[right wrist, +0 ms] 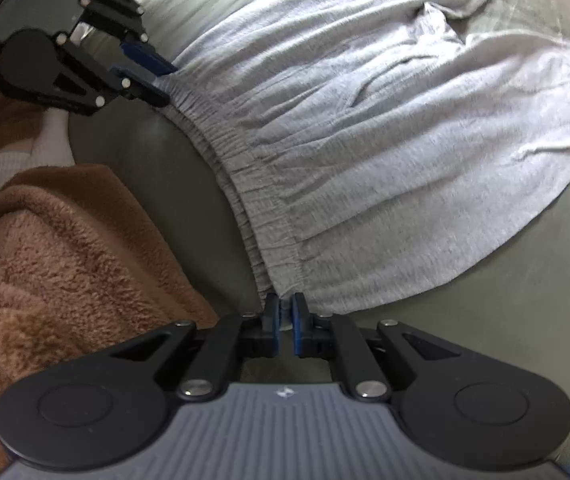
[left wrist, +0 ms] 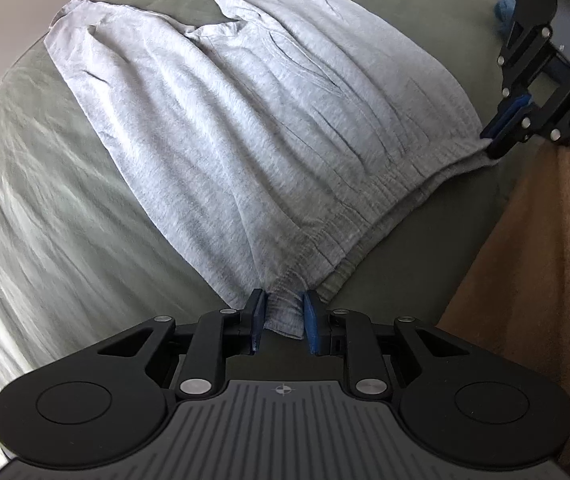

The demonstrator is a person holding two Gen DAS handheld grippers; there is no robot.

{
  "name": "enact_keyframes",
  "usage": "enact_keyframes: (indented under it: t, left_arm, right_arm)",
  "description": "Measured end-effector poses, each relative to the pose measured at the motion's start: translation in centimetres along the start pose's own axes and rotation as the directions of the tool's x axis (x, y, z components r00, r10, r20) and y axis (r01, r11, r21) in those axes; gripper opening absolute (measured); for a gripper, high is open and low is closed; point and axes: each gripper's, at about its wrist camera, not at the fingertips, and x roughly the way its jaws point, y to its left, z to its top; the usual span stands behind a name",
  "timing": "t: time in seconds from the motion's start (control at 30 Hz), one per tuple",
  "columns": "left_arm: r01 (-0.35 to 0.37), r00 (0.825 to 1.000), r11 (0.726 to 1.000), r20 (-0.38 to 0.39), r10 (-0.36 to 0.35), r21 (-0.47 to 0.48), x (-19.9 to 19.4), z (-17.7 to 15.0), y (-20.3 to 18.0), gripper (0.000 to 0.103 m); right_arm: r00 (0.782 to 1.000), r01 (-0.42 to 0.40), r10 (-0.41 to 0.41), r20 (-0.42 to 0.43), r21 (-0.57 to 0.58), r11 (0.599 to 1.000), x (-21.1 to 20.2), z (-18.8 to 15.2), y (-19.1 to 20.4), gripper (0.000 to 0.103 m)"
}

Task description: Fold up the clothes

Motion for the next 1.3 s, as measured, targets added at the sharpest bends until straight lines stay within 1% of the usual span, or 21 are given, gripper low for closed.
enact_keyframes:
  t: [0.03,0.1,0.13,0.17,0.2,0.23,0.3,0.4,0.43,0.57,0.63,0.67,0.7,0.77,0.87,0.9,0.97,1.03,1.17,1.23,1.3]
  left_arm:
    - [0.003,1.0,1.0,0.007,-0.003,-0.008,-0.3,-0.1,0.1,0.027]
    - [0.008,1.0,1.0,0.026,-0.008,-0.014,-1.1,-0.3,0.3,0.033]
    - [0.012,0.999,1.0,0.039,-0.011,-0.02,-1.6,-0.5,0.5,0.035]
    - [0.019,0.998,0.999,0.052,-0.017,-0.031,-2.1,-0.6,0.9,0.036]
    - [0.026,0.998,0.999,0.062,-0.023,-0.047,-2.6,-0.7,1.2,0.041]
    - [0.031,0.998,0.997,0.065,-0.026,-0.069,-3.0,-0.7,1.7,0.046]
    - [0.026,0.997,0.994,0.078,-0.017,-0.107,-3.9,-0.5,2.7,0.047]
    - [0.007,0.993,0.988,0.116,0.011,-0.157,-5.1,0.0,3.9,0.048]
    - [-0.002,0.992,0.985,0.126,0.024,-0.174,-5.5,0.3,4.3,0.05]
    - [-0.048,0.988,0.968,0.132,0.082,-0.246,-6.4,1.7,5.0,0.051]
    - [-0.053,0.986,0.963,0.137,0.092,-0.264,-6.9,2.4,4.8,0.051]
    - [-0.055,0.985,0.962,0.145,0.096,-0.267,-7.3,2.7,4.5,0.051]
    - [-0.059,0.982,0.962,0.156,0.103,-0.265,-7.7,3.0,4.2,0.052]
    - [-0.069,0.979,0.964,0.166,0.114,-0.257,-8.3,3.3,3.9,0.052]
    - [-0.08,0.975,0.962,0.179,0.13,-0.26,-8.8,4.4,3.3,0.053]
    - [-0.08,0.974,0.961,0.183,0.132,-0.264,-8.8,4.8,3.0,0.053]
    - [-0.074,0.973,0.959,0.193,0.13,-0.273,-8.6,5.5,2.5,0.053]
    - [-0.064,0.971,0.959,0.204,0.124,-0.275,-8.8,6.0,2.2,0.054]
    - [-0.045,0.971,0.966,0.217,0.102,-0.256,-9.9,6.6,1.5,0.055]
    - [-0.049,0.969,0.971,0.224,0.103,-0.234,-10.5,6.8,1.2,0.055]
    - [-0.05,0.968,0.974,0.231,0.102,-0.221,-10.9,6.8,1.0,0.057]
  right_arm:
    - [1.0,-0.004,0.004,0.001,0.012,1.0,-0.1,-0.1,-0.1,0.008]
    - [0.999,0.003,-0.005,0.033,0.039,0.999,-0.6,-0.5,-0.4,0.019]
    - [0.999,0.007,-0.009,0.046,0.05,0.999,-0.9,-0.7,-0.6,0.02]
    - [0.998,0.01,-0.014,0.059,0.061,0.998,-1.2,-0.9,-0.7,0.026]
    - [0.996,0.011,-0.018,0.082,0.085,0.996,-1.7,-1.1,-1.0,0.035]
    - [0.994,0.009,-0.022,0.111,0.117,0.993,-2.1,-1.5,-1.3,0.038]
    - [0.983,0.0,-0.038,0.179,0.207,0.978,-3.4,-2.4,-2.3,0.046]
    - [0.971,-0.004,-0.066,0.231,0.29,0.957,-4.5,-3.1,-2.9,0.047]
    - [0.965,-0.009,-0.075,0.251,0.319,0.948,-4.9,-3.3,-3.1,0.047]
    - [0.933,0.011,-0.186,0.308,0.493,0.87,-7.1,-3.9,-4.1,0.055]
    - [0.919,0.006,-0.22,0.327,0.547,0.837,-8.0,-4.1,-4.2,0.061]
    - [0.912,0.0,-0.235,0.337,0.572,0.82,-8.4,-4.3,-4.1,0.065]
    - [0.899,-0.012,-0.253,0.356,0.599,0.801,-9.2,-4.4,-3.9,0.074]
    - [0.88,-0.018,-0.289,0.376,0.635,0.772,-10.2,-4.4,-3.4,0.085]
    - [0.848,-0.036,-0.334,0.41,0.675,0.737,-12.2,-4.2,-2.3,0.092]
    - [0.843,-0.046,-0.34,0.418,0.685,0.728,-12.6,-4.1,-2.2,0.098]
    - [0.833,-0.055,-0.355,0.425,0.701,0.711,-13.3,-4.0,-1.9,0.102]
    - [0.824,-0.059,-0.363,0.435,0.703,0.708,-13.7,-3.5,-1.7,0.102]
    - [0.806,-0.043,-0.382,0.452,0.688,0.725,-14.7,-2.8,-0.5,0.102]
    - [0.79,-0.028,-0.399,0.466,0.677,0.736,-15.1,-2.3,0.1,0.102]
    - [0.762,0.018,-0.434,0.481,0.654,0.756,-15.3,-1.7,1.0,0.102]
